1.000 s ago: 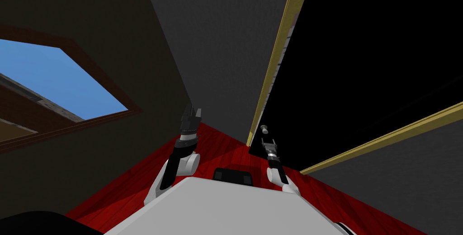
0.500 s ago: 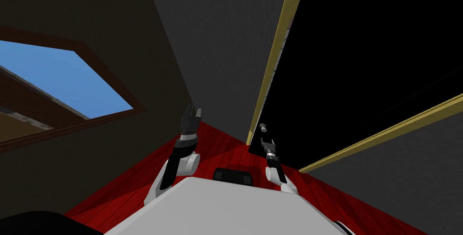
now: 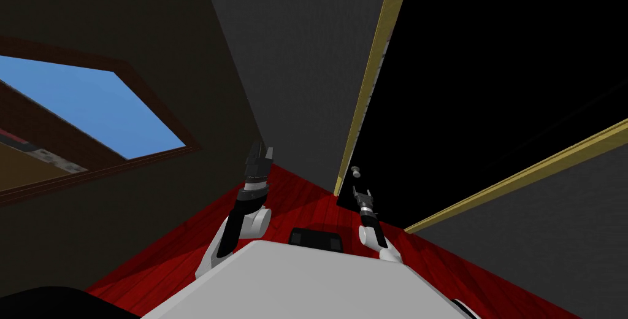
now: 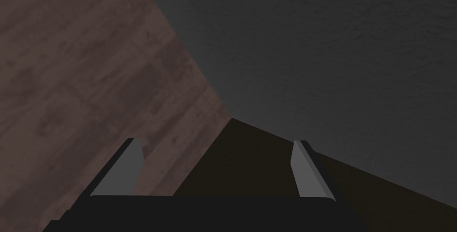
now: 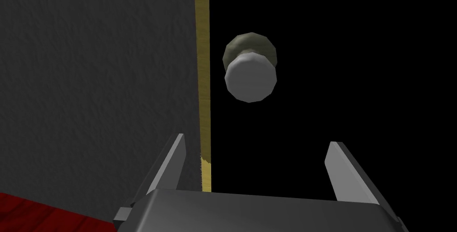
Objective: Pull the door open
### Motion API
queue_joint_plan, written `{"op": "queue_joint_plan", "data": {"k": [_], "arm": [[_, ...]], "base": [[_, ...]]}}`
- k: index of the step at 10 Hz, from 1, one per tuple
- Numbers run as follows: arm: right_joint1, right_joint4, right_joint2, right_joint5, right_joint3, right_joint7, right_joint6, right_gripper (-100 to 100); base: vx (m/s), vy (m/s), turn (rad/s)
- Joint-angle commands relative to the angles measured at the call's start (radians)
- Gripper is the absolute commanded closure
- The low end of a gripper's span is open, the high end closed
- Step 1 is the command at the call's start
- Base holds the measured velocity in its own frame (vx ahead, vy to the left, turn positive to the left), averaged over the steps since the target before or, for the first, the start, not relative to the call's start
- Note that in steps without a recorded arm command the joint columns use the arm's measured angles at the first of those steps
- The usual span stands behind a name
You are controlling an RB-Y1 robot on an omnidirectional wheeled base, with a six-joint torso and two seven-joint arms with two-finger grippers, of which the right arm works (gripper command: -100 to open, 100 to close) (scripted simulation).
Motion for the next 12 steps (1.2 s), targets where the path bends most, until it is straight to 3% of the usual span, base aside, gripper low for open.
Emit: {"op": "queue_joint_plan", "data": {"k": [1, 3, 4, 6, 7, 10, 11, 12], "arm": [[0.01, 0.011, -0.023, -0.006, -0.009, -0.024, -0.011, -100], [0.01, 0.011, -0.023, -0.006, -0.009, -0.024, -0.011, -100], [0.021, 0.023, -0.048, -0.013, -0.019, -0.049, -0.023, -100], [0.021, 0.023, -0.048, -0.013, -0.019, -0.049, -0.023, -100], [0.031, 0.035, -0.073, -0.021, -0.029, -0.075, -0.035, -100], [0.043, 0.047, -0.099, -0.028, -0.04, -0.102, -0.047, -100], [0.029, 0.067, -0.096, -0.024, -0.034, -0.104, -0.052, -100], [0.029, 0.067, -0.096, -0.024, -0.034, -0.104, -0.052, 100]], "base": [[0.141, 0.043, 0.167], [0.145, 0.016, 0.038], [0.159, 0.007, 0.183], [0.117, -0.005, 0.028], [0.151, 0.0, 0.16], [0.18, -0.026, 0.102], [0.076, -0.005, 0.017], [-0.008, -0.005, -0.028]]}}
